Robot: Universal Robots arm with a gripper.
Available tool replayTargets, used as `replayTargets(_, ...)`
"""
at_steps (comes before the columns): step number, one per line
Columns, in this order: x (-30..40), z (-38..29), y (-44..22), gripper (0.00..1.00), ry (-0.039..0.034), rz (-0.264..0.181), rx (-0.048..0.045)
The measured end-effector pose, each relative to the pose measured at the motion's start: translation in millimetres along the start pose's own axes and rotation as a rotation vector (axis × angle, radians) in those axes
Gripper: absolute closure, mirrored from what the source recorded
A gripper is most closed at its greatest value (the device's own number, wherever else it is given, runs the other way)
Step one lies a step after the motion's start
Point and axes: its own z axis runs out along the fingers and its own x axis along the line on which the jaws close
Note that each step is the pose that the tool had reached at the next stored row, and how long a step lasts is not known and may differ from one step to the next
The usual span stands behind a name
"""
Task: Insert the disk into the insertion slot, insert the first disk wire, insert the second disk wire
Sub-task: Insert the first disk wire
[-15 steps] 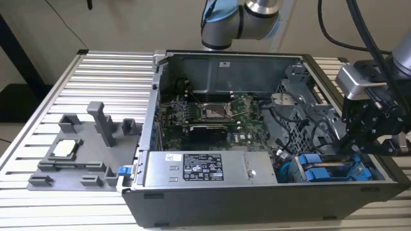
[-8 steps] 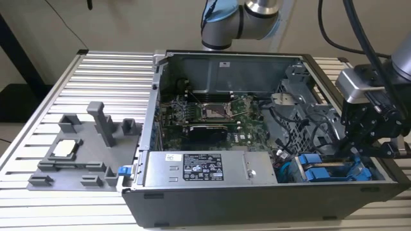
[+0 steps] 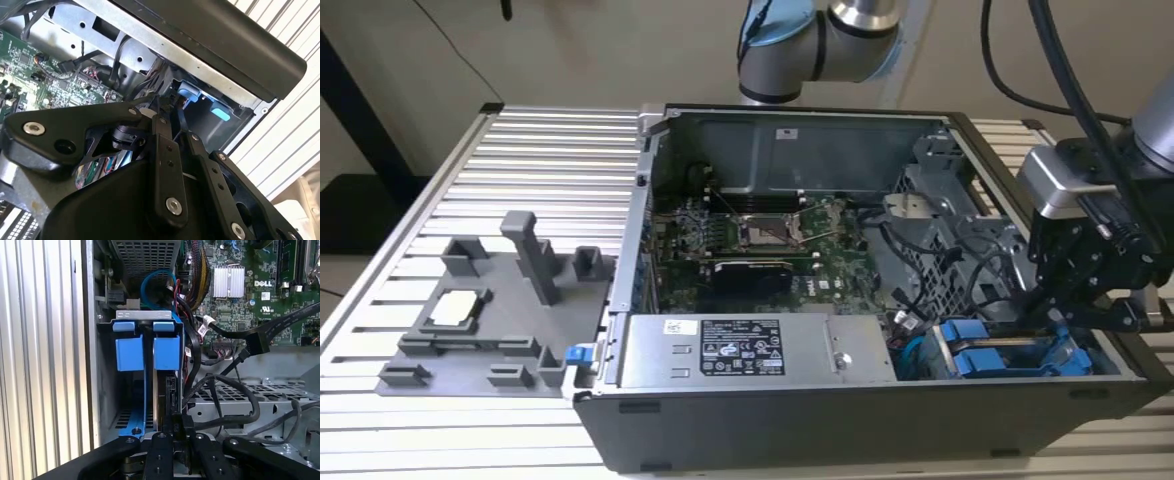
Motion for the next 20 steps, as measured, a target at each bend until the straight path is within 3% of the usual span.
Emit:
replayTargets(7, 0.5, 6.6, 0.2, 0.81, 0.0014, 0.000, -0.0016)
replayTargets(20, 0.6, 6.8, 0.2, 0.81, -0.0044, 0.000, -0.0018)
